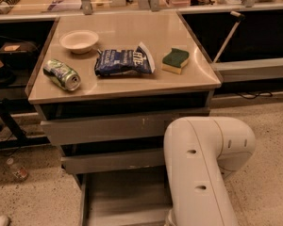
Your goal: Open bottom drawer
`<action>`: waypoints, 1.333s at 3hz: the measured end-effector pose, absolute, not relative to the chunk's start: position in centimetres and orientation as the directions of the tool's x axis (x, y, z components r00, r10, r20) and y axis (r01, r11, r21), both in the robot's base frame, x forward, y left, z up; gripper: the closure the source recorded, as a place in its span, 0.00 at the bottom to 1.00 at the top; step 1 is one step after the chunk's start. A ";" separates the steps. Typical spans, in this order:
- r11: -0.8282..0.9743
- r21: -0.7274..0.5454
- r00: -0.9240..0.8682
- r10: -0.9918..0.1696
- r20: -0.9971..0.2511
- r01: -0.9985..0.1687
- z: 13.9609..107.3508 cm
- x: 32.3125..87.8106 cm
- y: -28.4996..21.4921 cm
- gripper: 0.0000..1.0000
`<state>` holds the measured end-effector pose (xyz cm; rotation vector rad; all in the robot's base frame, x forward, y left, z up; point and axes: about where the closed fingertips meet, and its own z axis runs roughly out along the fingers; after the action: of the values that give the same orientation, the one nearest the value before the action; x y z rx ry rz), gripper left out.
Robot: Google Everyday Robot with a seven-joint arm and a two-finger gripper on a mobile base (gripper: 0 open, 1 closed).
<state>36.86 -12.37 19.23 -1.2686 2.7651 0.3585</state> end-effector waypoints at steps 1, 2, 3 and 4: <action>0.642 0.188 -0.668 -0.728 -0.155 -0.743 19.2 35.4 -12.5 1.00; 0.642 0.188 -0.668 -0.728 -0.155 -0.743 19.2 35.4 -12.5 1.00; 0.655 0.196 -0.681 -0.721 -0.126 -0.730 19.2 34.1 -13.1 1.00; 0.665 0.200 -0.691 -0.713 -0.117 -0.719 19.2 33.1 -13.4 1.00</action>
Offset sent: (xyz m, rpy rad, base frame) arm -0.1426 -0.0222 0.0176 -0.0252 0.1159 -0.1232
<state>33.07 -13.36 19.21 -1.2222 2.8407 0.3604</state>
